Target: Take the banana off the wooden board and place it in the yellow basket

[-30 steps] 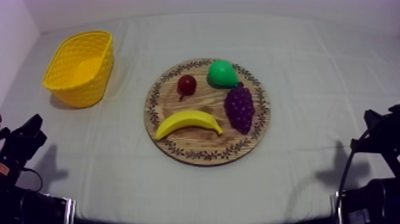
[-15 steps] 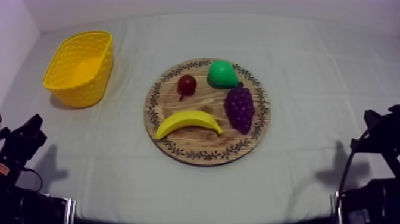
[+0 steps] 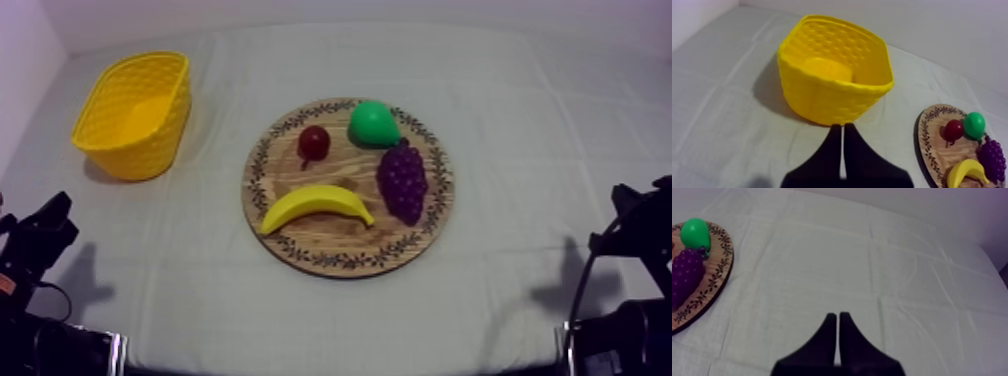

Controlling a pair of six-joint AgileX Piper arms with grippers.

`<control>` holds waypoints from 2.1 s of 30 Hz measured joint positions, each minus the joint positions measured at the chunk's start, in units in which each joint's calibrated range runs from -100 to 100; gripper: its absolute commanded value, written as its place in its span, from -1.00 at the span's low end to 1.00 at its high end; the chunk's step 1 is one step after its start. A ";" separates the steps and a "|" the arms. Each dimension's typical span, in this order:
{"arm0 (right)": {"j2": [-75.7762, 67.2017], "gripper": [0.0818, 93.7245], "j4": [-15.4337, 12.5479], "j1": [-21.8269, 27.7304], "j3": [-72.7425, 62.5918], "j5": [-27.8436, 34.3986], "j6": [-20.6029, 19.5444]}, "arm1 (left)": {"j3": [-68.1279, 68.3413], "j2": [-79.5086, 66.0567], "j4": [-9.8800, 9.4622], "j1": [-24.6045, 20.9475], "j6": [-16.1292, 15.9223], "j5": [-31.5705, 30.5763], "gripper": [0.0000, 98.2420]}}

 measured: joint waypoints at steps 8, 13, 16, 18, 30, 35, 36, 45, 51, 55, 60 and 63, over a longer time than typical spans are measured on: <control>0.00 -0.99 0.00 0.00 0.00 0.00 0.00 | 0.00 0.00 0.00 0.00 0.00 0.00 -1.00; 0.00 -0.99 0.00 0.00 0.00 0.00 0.00 | 0.00 0.00 0.00 0.00 -0.56 0.00 -1.00; 0.00 -0.99 0.00 0.00 0.00 0.00 0.00 | 0.00 0.00 0.00 0.00 -0.65 0.00 -1.00; 0.00 -0.99 0.00 0.00 0.00 0.00 0.00 | 0.00 0.00 0.00 0.00 -0.65 0.00 -1.00; 0.00 -0.99 0.00 0.00 0.00 -0.06 0.00 | 0.00 0.00 0.00 0.00 -1.05 0.00 -1.00; 0.00 -0.99 0.00 0.00 0.00 -0.06 0.00 | 0.00 0.00 0.00 0.07 -0.81 0.00 -1.00; 0.00 -0.99 0.00 0.00 0.00 -0.06 0.00 | 0.00 0.00 0.00 0.26 -1.04 0.00 -0.99; 0.00 -0.99 0.00 0.00 0.00 -0.06 0.00 | 0.00 0.09 -0.30 3.67 -4.05 -0.84 -0.98; 0.00 -0.99 0.00 0.00 0.00 -0.06 0.00 | -3.86 5.03 -0.35 5.04 -5.37 -3.79 -0.99; 0.00 -0.99 0.00 0.00 0.00 -0.06 0.00 | -9.95 11.22 -1.79 6.61 -5.44 -5.79 -0.99; 0.00 -0.99 0.00 0.00 0.00 -0.06 0.00 | -20.83 21.80 -3.69 9.40 -5.87 -6.32 -0.99; 0.00 -0.99 0.00 0.00 0.00 -0.06 0.00 | -27.68 28.24 -3.92 10.69 -7.07 -6.40 -0.99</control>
